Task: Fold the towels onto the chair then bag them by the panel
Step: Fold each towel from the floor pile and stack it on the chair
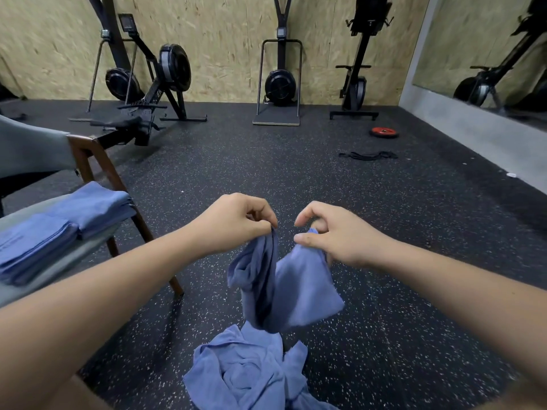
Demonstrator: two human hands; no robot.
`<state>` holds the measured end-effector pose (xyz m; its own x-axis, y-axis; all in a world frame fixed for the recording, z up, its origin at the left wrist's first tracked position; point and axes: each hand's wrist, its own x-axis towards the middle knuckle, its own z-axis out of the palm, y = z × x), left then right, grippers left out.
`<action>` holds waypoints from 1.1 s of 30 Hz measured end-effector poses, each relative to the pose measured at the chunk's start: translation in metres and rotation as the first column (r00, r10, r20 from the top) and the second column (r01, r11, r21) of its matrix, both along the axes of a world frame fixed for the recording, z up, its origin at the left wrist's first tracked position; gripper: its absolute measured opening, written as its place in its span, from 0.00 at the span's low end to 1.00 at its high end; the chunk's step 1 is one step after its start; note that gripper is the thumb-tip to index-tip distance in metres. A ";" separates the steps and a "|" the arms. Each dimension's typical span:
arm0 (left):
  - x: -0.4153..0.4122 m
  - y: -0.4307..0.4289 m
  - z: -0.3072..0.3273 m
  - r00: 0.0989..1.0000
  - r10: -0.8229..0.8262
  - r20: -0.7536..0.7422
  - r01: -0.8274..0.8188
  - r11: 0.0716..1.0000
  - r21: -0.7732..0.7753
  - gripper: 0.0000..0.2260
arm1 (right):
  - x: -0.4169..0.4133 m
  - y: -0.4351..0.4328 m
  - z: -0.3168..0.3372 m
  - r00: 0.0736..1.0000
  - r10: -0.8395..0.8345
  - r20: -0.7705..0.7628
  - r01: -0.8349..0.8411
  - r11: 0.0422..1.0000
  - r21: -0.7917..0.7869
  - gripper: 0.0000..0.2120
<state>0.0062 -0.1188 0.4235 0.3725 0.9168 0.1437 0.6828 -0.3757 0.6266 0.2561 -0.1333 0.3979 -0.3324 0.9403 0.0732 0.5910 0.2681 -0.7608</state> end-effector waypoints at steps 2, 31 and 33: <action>0.002 -0.001 0.002 1.000 -0.012 0.011 0.012 1.000 -0.007 0.08 | -0.009 -0.007 0.002 0.995 0.015 -0.095 -0.023 0.996 -0.082 0.09; 0.008 -0.014 0.011 0.952 -0.135 0.277 0.150 0.988 -0.035 0.08 | -0.016 -0.017 0.014 0.987 0.104 -0.125 -0.101 0.995 0.027 0.05; 0.009 -0.015 0.011 0.951 -0.132 0.279 0.146 0.989 -0.031 0.11 | -0.014 -0.014 0.013 0.992 0.099 -0.077 -0.092 0.991 0.092 0.05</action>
<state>0.0150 -0.1333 0.4345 0.4491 0.8677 0.2133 0.4248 -0.4174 0.8033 0.2425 -0.1469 0.4107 -0.4099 0.8932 0.1851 0.4967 0.3887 -0.7760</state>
